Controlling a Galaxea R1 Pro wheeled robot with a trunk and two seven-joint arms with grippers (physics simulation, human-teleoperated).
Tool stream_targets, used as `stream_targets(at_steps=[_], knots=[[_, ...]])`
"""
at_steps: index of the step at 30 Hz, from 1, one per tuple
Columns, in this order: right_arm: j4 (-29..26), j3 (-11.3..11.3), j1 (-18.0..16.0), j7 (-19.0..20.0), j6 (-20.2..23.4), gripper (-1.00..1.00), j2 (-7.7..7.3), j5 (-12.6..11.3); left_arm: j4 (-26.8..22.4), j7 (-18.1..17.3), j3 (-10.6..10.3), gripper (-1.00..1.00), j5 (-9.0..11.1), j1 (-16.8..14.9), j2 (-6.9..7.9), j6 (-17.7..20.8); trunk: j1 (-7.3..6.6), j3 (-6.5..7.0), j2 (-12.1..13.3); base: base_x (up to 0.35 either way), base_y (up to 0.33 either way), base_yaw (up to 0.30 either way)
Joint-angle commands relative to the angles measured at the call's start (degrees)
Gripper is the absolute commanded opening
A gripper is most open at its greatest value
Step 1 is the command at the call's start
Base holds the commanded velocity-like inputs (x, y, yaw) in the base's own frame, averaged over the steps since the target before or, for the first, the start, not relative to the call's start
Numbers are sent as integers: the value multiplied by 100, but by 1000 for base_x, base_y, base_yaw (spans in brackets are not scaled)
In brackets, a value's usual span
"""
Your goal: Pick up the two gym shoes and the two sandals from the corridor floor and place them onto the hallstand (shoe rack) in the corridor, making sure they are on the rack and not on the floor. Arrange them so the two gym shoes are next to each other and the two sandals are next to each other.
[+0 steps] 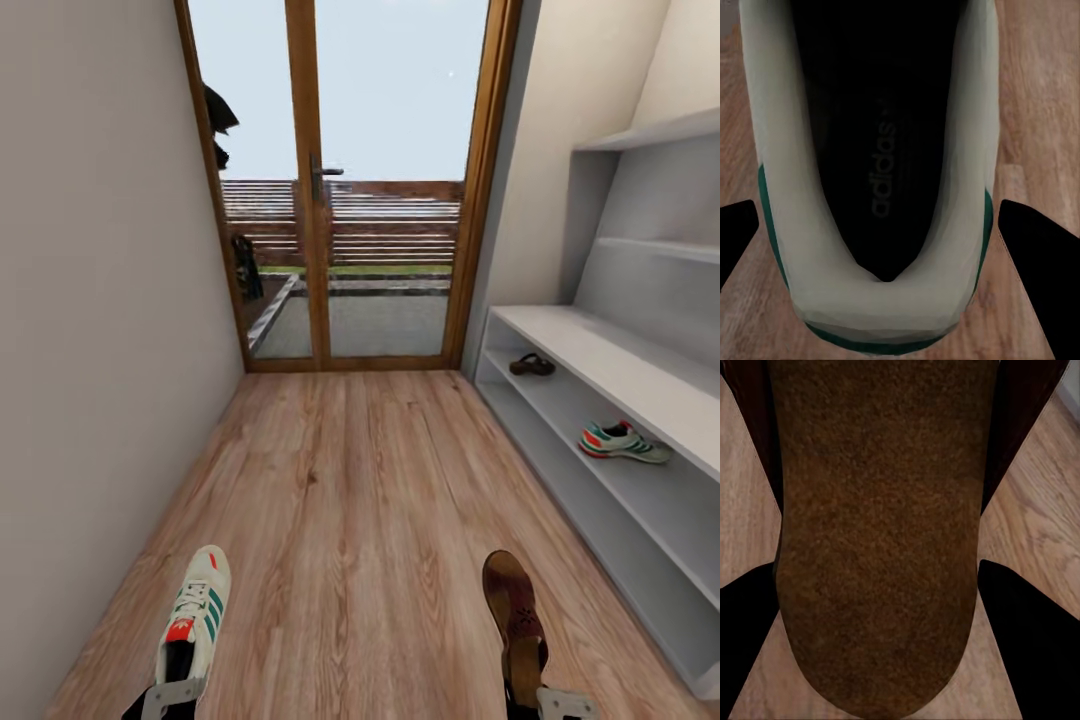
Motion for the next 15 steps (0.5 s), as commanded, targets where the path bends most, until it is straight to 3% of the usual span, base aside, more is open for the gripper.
stream_targets(at_steps=[1,15], knots=[[3,-5,-3,-23,-14,-100,1,30,4,-23,48,-100,-49,-6,-2,-19,2,-5,-2,338,0,0],[3,-6,-3,-23,-14,-100,1,26,4,-23,51,-100,-49,-5,-1,-19,2,-5,-2,338,0,0]])
